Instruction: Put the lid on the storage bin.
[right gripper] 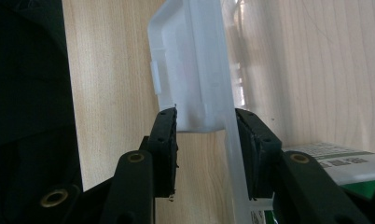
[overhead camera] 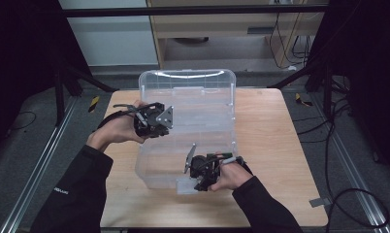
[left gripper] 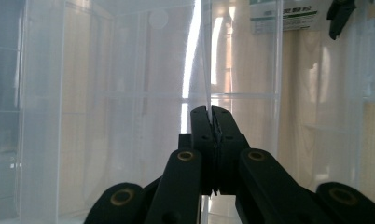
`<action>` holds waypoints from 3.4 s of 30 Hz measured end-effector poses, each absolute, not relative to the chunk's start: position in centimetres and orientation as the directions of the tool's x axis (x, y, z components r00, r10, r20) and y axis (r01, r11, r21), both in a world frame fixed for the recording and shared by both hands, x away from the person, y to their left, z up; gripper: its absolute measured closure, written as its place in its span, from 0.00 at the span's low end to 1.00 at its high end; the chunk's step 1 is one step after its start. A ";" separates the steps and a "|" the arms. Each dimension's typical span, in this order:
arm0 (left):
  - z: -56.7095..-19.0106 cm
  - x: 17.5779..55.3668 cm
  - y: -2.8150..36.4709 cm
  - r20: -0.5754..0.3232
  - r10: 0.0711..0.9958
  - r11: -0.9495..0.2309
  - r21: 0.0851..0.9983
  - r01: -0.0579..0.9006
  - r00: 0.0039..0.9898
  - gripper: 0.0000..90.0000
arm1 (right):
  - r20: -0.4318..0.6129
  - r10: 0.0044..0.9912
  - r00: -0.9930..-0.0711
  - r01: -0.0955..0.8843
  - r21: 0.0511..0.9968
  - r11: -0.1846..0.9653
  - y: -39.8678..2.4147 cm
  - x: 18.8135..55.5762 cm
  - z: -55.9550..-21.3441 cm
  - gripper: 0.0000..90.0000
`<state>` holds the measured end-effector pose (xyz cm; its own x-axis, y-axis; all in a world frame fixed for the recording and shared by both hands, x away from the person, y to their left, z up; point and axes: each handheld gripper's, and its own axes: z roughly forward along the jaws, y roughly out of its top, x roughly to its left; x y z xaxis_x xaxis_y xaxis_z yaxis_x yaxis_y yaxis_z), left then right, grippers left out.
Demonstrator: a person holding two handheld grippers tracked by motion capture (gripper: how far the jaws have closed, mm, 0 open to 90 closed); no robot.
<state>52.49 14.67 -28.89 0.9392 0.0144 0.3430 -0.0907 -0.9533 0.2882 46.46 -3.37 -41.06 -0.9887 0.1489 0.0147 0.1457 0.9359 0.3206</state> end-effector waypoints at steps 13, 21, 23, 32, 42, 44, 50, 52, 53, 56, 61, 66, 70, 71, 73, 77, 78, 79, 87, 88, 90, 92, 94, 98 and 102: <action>-29.6 50.8 15.0 0.327 0.013 -0.952 0.293 -0.088 0.945 0.98 | 0.017 0.143 -0.990 0.140 0.334 0.932 -3.5 46.4 -41.1 0.68; -30.0 50.0 15.2 0.321 0.022 -0.951 0.298 -0.080 0.947 0.97 | 0.014 0.155 -0.988 0.151 0.338 0.929 -3.5 46.3 -41.0 0.67; -30.0 50.0 15.1 0.321 0.022 -0.951 0.298 -0.079 0.947 0.97 | 0.013 0.158 -0.987 0.154 0.338 0.929 -3.6 46.3 -41.0 0.67; -30.0 49.7 15.1 0.315 0.017 -0.952 0.296 -0.081 0.949 0.97 | 0.005 0.184 -0.983 0.173 0.371 0.912 -4.1 46.0 -40.2 0.65; -30.0 49.8 15.1 0.314 0.005 -0.951 0.295 -0.093 0.949 0.97 | 0.005 0.270 -0.963 0.228 0.553 0.802 -7.4 45.7 -37.1 0.71; -30.1 49.7 15.1 0.311 0.008 -0.951 0.297 -0.089 0.950 0.97 | -0.001 0.303 -0.953 0.246 0.582 0.775 -8.2 45.8 -36.8 0.73; -30.1 49.7 15.2 0.307 0.011 -0.949 0.302 -0.087 0.952 0.97 | 0.015 0.397 -0.918 0.312 0.644 0.698 -10.3 46.0 -36.6 0.81; -30.1 49.7 15.2 0.305 0.013 -0.948 0.305 -0.085 0.952 0.97 | 0.021 0.429 -0.903 0.328 0.678 0.657 -11.1 46.1 -36.5 0.86; -30.1 49.7 15.2 0.305 0.014 -0.948 0.306 -0.084 0.952 0.97 | 0.034 0.444 -0.895 0.344 0.685 0.642 -11.4 46.2 -36.5 0.88; -30.1 49.7 15.2 0.307 0.010 -0.948 0.305 -0.088 0.952 0.97 | 0.041 0.460 -0.887 0.354 0.701 0.619 -12.1 46.2 -36.4 0.93; -30.2 49.6 15.2 0.304 0.017 -0.947 0.310 -0.082 0.953 0.97 | 0.072 0.482 -0.873 0.372 0.737 0.564 -13.3 46.2 -36.2 1.00; -30.3 49.6 15.3 0.305 0.015 -0.944 0.318 -0.087 0.952 0.97 | 0.105 0.494 -0.863 0.385 0.770 0.508 -14.3 46.0 -35.9 1.00; -30.3 49.6 15.3 0.303 0.016 -0.943 0.321 -0.086 0.953 0.97 | 0.117 0.490 -0.864 0.369 0.809 0.457 -14.8 45.9 -35.2 1.00; -30.3 49.6 15.3 0.302 0.015 -0.944 0.317 -0.086 0.953 0.97 | 0.124 0.491 -0.862 0.370 0.817 0.443 -14.9 45.9 -35.0 1.00; -30.3 49.6 15.3 0.302 0.015 -0.944 0.320 -0.086 0.953 0.97 | 0.137 0.495 -0.858 0.371 0.832 0.413 -15.1 45.9 -34.6 1.00; -30.4 49.5 15.4 0.297 0.015 -0.942 0.325 -0.086 0.955 0.97 | 0.131 0.547 -0.827 0.357 0.873 0.331 -15.9 46.3 -33.8 1.00; -30.4 49.5 15.4 0.296 0.015 -0.942 0.325 -0.086 0.955 0.97 | 0.140 0.559 -0.817 0.358 0.883 0.302 -16.2 46.5 -33.7 1.00; -30.4 49.5 15.4 0.295 0.014 -0.941 0.326 -0.087 0.955 0.97 | 0.142 0.569 -0.810 0.357 0.889 0.286 -16.3 46.6 -33.6 1.00; -30.4 49.5 15.5 0.294 0.016 -0.940 0.331 -0.086 0.956 0.97 | 0.160 0.678 -0.718 0.349 0.925 0.152 -17.8 48.3 -33.1 1.00; -30.4 49.5 15.5 0.294 0.017 -0.939 0.332 -0.085 0.956 0.97 | 0.165 0.690 -0.705 0.350 0.927 0.136 -18.0 48.6 -33.1 1.00; -30.5 49.5 15.5 0.293 0.018 -0.939 0.334 -0.085 0.956 0.97 | 0.159 0.716 -0.679 0.357 0.924 0.134 -18.1 49.2 -33.1 1.00; -30.5 49.5 15.5 0.292 0.018 -0.939 0.334 -0.084 0.956 0.97 | 0.169 0.725 -0.668 0.371 0.920 0.127 -18.2 49.8 -33.2 1.00; -30.5 49.4 15.5 0.289 0.020 -0.938 0.336 -0.082 0.957 0.97 | 0.170 0.733 -0.658 0.379 0.917 0.128 -18.2 50.3 -33.2 1.00; -30.6 49.4 15.5 0.284 0.025 -0.936 0.343 -0.077 0.959 0.97 | 0.168 0.745 -0.646 0.387 0.913 0.130 -18.1 50.9 -33.1 1.00; -30.6 49.3 15.6 0.279 0.028 -0.935 0.346 -0.074 0.960 0.96 | 0.168 0.756 -0.632 0.396 0.909 0.128 -18.3 51.4 -33.3 1.00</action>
